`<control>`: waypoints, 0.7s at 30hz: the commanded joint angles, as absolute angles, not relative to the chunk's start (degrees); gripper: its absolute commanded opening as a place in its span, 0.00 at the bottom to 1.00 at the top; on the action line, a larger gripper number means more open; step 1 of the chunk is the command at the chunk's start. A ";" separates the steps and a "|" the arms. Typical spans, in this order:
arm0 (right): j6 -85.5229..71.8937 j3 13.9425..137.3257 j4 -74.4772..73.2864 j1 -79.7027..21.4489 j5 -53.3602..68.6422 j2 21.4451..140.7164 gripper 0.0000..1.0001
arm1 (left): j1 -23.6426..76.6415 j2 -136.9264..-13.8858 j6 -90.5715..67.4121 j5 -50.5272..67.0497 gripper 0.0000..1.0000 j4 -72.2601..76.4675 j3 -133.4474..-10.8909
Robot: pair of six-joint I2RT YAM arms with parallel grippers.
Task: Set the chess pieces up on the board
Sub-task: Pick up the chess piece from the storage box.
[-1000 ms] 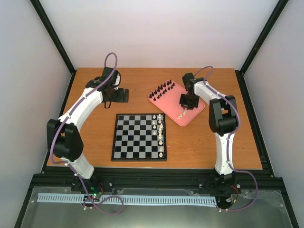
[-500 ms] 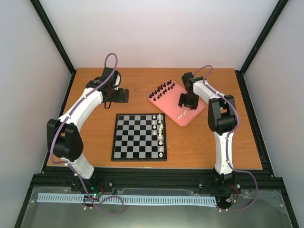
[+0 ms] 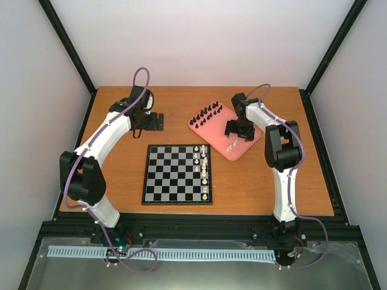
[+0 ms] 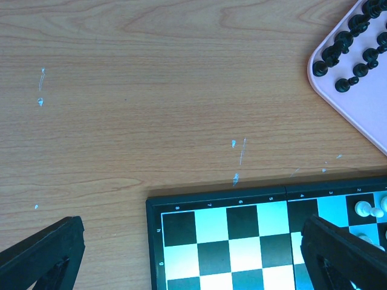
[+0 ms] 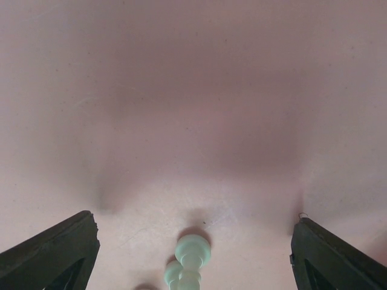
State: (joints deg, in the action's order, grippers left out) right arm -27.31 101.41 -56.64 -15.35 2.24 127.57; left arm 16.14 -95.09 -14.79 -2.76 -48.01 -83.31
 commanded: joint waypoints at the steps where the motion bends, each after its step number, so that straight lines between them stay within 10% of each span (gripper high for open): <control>1: -28.88 103.13 -58.28 -14.99 2.85 126.91 0.95 | 16.16 -94.51 -14.14 -2.75 1.00 -47.46 -83.56; 4: -30.72 103.19 -58.71 -14.96 5.08 127.52 0.78 | 16.12 -94.29 -14.24 -2.74 1.00 -47.39 -83.99; 21: -33.41 101.13 -60.04 -15.00 3.64 125.23 0.53 | 16.17 -92.89 -14.89 -2.56 1.00 -46.01 -81.87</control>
